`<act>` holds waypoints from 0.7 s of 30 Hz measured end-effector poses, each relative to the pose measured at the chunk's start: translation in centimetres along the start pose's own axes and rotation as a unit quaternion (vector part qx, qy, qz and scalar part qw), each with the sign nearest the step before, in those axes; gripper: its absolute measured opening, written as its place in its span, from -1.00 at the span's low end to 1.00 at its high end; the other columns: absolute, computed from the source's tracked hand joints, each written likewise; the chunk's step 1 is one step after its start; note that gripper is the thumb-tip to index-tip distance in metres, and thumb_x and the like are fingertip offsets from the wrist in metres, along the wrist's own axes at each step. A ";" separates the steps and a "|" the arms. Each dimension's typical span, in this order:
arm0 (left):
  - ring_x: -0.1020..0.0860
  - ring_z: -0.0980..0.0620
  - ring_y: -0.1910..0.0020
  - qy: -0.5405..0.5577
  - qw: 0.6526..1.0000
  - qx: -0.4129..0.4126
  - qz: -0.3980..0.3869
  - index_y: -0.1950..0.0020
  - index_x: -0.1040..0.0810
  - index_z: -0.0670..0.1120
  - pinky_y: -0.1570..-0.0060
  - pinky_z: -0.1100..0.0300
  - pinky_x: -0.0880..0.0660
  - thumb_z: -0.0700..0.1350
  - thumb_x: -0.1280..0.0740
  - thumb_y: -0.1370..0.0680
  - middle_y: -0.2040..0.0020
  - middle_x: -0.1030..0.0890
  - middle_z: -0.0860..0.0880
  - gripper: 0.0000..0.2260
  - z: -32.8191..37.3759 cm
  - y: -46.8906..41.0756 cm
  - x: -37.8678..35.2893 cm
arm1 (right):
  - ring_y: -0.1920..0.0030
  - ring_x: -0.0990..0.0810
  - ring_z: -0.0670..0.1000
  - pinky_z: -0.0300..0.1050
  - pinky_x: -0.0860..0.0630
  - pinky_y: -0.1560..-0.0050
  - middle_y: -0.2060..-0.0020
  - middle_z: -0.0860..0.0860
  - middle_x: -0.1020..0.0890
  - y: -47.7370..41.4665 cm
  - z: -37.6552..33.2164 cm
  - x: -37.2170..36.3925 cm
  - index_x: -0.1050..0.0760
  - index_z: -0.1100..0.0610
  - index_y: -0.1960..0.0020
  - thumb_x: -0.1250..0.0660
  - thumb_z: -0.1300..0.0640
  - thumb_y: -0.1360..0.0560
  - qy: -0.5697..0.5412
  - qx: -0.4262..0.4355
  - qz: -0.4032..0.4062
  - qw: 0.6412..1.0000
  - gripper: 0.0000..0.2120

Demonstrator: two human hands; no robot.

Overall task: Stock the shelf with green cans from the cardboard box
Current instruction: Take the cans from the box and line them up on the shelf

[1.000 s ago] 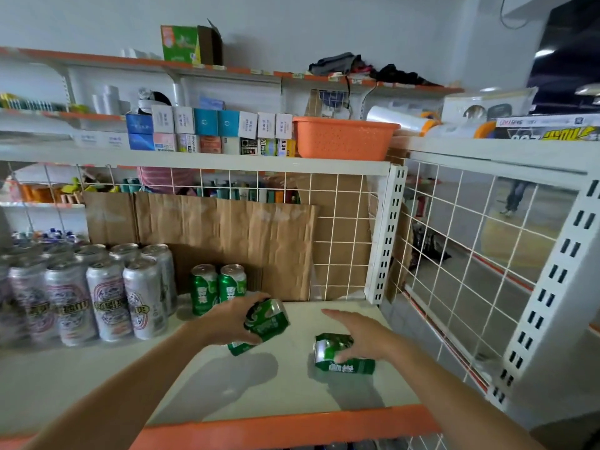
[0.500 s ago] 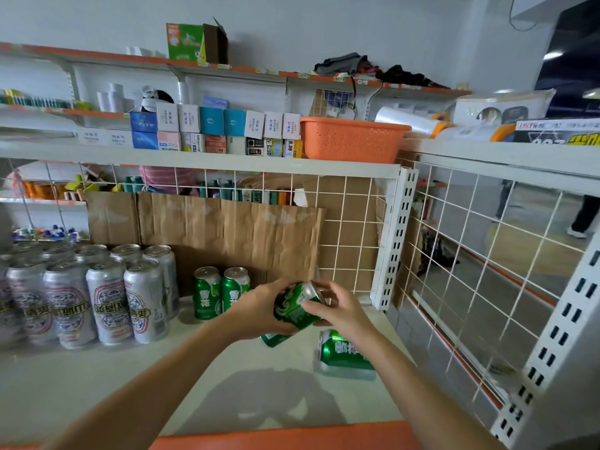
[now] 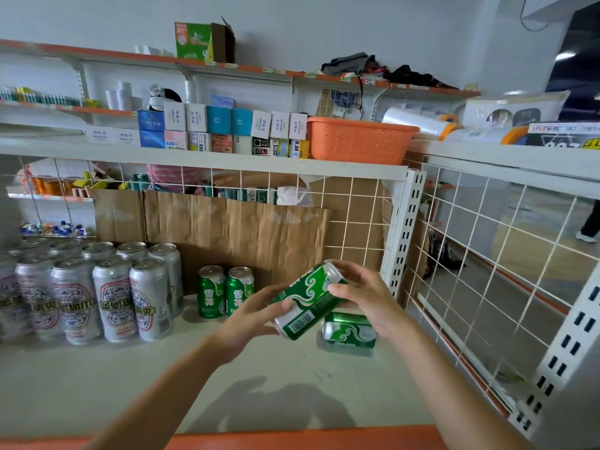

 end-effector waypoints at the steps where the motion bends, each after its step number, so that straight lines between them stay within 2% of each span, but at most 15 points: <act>1: -0.63 0.05 -0.02 0.031 0.999 0.012 -0.005 -0.20 -0.46 -0.01 0.13 0.22 -0.56 0.29 -0.57 0.02 -0.06 -0.66 0.01 -0.14 -0.3 0.2 -0.2 | -0.07 -0.63 0.13 0.04 -0.61 -0.01 -0.08 0.12 -0.62 0.0 -0.3 -0.1 -0.51 0.08 -0.17 -0.51 -0.03 -0.13 -0.002 0.005 -0.009 1.000 -0.38; 5: -0.66 0.04 0.13 0.088 0.996 0.012 0.000 -0.07 -0.50 -0.06 0.22 0.21 -0.58 0.20 -0.62 0.09 0.09 -0.70 -0.02 -0.19 -0.6 0.5 -0.9 | -0.11 -0.61 0.07 -0.02 -0.58 -0.10 -0.10 0.07 -0.62 0.1 -0.7 -0.8 -0.51 0.04 -0.20 -0.49 -0.02 -0.15 0.012 0.017 -0.042 0.999 -0.38; 9: -0.66 0.01 0.13 0.091 0.995 0.003 0.043 -0.12 -0.47 -0.10 0.23 0.19 -0.58 0.23 -0.62 0.12 0.08 -0.70 -0.05 -0.10 -1.0 0.5 -0.5 | -0.12 -0.60 -0.03 -0.12 -0.57 -0.07 -0.15 0.01 -0.58 0.4 -0.5 -1.2 -0.46 -0.02 -0.23 -0.49 -0.04 -0.14 0.010 -0.002 -0.049 0.999 -0.34; 12: -0.66 0.01 0.14 0.078 0.994 -0.026 0.077 -0.14 -0.49 -0.11 0.25 0.21 -0.57 0.20 -0.61 0.08 0.06 -0.69 -0.07 -0.13 -1.0 0.6 -0.3 | -0.19 -0.55 -0.05 -0.08 -0.52 -0.18 -0.22 -0.05 -0.52 0.5 -0.5 -1.0 -0.36 -0.13 -0.29 -0.54 -0.17 -0.09 0.054 -0.004 -0.044 0.998 -0.19; 14: -0.65 0.02 0.13 0.076 0.991 -0.051 0.096 -0.15 -0.50 -0.12 0.24 0.20 -0.57 0.10 -0.57 -0.03 0.05 -0.68 -0.07 -0.26 -0.9 0.5 -0.3 | -0.19 -0.52 -0.06 -0.12 -0.53 -0.15 -0.24 -0.07 -0.49 0.6 -0.4 -0.9 -0.33 -0.17 -0.29 -0.54 -0.24 -0.06 0.058 -0.009 -0.034 0.998 -0.16; 17: -0.64 0.05 0.14 0.071 0.985 -0.084 0.135 -0.11 -0.52 -0.08 0.20 0.21 -0.59 0.07 -0.49 -0.10 0.06 -0.67 -0.07 -0.39 -0.7 0.5 -0.3 | -0.09 -0.59 -0.06 -0.16 -0.57 -0.04 -0.19 0.01 -0.53 0.8 0.0 -0.9 -0.39 -0.18 -0.18 -0.51 -0.10 -0.14 0.007 -0.016 0.008 1.000 -0.36; 19: -0.63 0.02 0.09 0.057 0.981 -0.097 0.161 -0.10 -0.52 -0.04 0.09 0.15 -0.59 0.09 -0.50 -0.10 0.05 -0.67 -0.07 -0.40 -0.7 0.4 -0.4 | -0.01 -0.65 -0.02 -0.12 -0.58 -0.01 -0.10 0.06 -0.60 0.8 0.9 -1.0 -0.44 -0.09 -0.18 -0.52 -0.07 -0.12 -0.049 -0.025 0.036 0.998 -0.35; 21: -0.62 0.01 0.05 0.041 0.977 -0.108 0.180 -0.08 -0.52 0.00 0.02 0.10 -0.57 0.11 -0.50 -0.11 0.03 -0.66 -0.06 -0.43 -0.7 0.3 -0.6 | 0.06 -0.67 -0.02 -0.18 -0.58 0.10 -0.03 0.08 -0.63 0.7 1.4 -1.5 -0.45 0.03 -0.21 -0.55 0.05 -0.18 -0.092 -0.032 0.047 0.994 -0.37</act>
Point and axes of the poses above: each hand's wrist, its own y-axis away from the middle knuckle, its own x-axis out of the back of the hand, z = x × y, the point moved 6 cm from there along -y, towards the middle knuckle
